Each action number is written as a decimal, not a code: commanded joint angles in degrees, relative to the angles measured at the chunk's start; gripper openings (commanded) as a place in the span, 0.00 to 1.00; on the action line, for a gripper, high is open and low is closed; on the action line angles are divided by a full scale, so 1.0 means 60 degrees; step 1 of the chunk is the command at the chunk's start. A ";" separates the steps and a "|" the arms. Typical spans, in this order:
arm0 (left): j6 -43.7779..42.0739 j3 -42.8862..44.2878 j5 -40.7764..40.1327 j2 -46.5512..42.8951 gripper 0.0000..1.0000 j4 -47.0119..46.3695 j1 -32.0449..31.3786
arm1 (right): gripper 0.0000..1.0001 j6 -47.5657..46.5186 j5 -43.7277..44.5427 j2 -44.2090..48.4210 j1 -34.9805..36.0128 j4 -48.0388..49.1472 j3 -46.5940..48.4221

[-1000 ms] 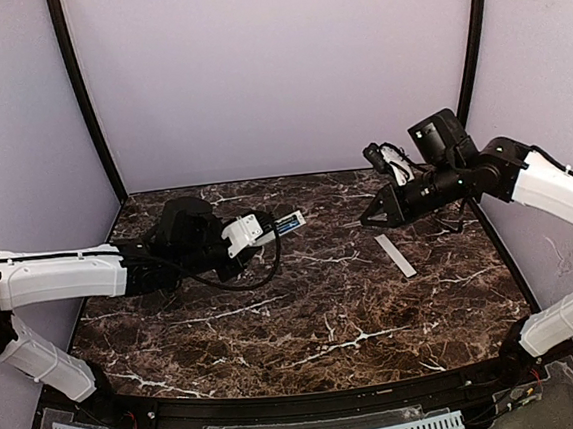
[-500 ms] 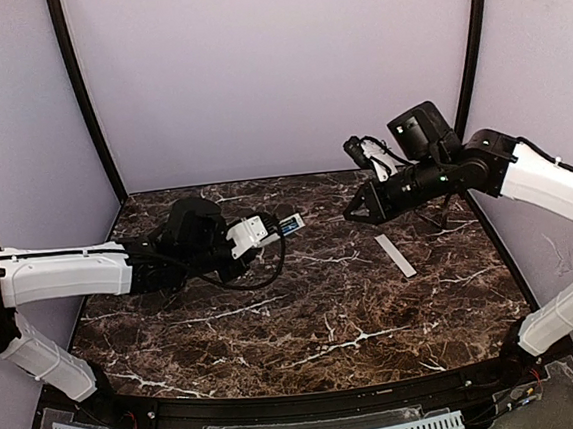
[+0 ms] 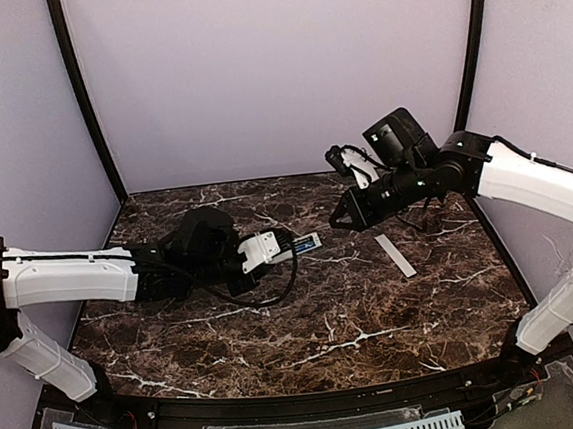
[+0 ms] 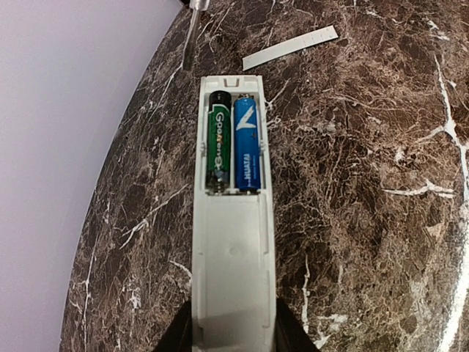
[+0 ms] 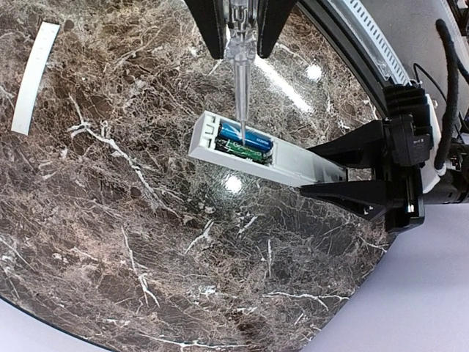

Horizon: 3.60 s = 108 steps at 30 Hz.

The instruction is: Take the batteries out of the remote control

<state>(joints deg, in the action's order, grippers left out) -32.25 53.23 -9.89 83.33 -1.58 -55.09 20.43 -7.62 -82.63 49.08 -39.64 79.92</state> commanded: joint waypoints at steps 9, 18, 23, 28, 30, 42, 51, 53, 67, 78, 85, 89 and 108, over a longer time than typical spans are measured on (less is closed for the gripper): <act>0.0330 0.0315 -0.0472 0.0434 0.00 0.0014 -0.0134 | 0.00 0.0538 0.0215 -0.0069 0.0141 -0.0012 0.0024; 0.0347 0.0305 -0.0645 0.0525 0.00 0.0005 -0.0135 | 0.00 0.1183 0.0274 -0.0376 0.0140 -0.0090 -0.0059; 0.0404 0.0355 -0.0640 0.0558 0.00 0.0046 -0.0142 | 0.00 0.1354 0.0425 -0.0560 0.0140 -0.0338 0.0067; 0.0443 0.0392 -0.0612 0.0569 0.00 0.0125 -0.0148 | 0.00 0.1429 0.0425 -0.0701 0.0139 -0.0447 0.0069; 0.0453 0.0434 -0.0608 0.0570 0.00 0.0150 -0.0149 | 0.00 0.1445 0.0354 -0.0774 0.0148 -0.0440 0.0056; 0.0399 0.0458 -0.0633 0.0616 0.00 0.0207 -0.0212 | 0.00 0.1368 0.0637 -0.0965 0.0155 -0.0468 0.0254; 0.0464 0.0473 -0.0669 0.0686 0.00 0.0215 -0.0241 | 0.00 0.1397 0.0672 -0.1026 0.0155 -0.0460 0.0301; 0.0480 0.0481 -0.0688 0.0679 0.00 0.0212 -0.0238 | 0.00 0.1388 0.0622 -0.1061 0.0155 -0.0439 0.0302; 0.0513 0.0495 -0.0684 0.0699 0.00 0.0214 -0.0267 | 0.00 0.1384 0.0464 -0.1262 0.0155 -0.0224 0.0231; 0.0559 0.0503 -0.0595 0.0714 0.00 0.0213 -0.0283 | 0.00 0.1375 0.0537 -0.1330 0.0155 -0.0048 0.0237; 0.0618 0.0506 -0.0553 0.0709 0.00 0.0209 -0.0304 | 0.00 0.1378 0.0503 -0.1413 0.0155 0.0106 0.0127; 0.0699 0.0506 -0.0438 0.0670 0.00 0.0207 -0.0309 | 0.00 0.1289 0.0289 -0.1330 0.0156 0.0513 -0.0120; 0.0886 0.0232 -0.0009 0.0257 0.00 -0.0154 -0.0296 | 0.00 0.2006 -0.3298 0.0262 -0.1436 0.3775 -0.2944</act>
<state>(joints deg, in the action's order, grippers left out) -27.81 54.43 -12.03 87.50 0.67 -56.47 29.82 -19.11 -83.46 42.22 -25.87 65.28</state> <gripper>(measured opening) 0.293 0.105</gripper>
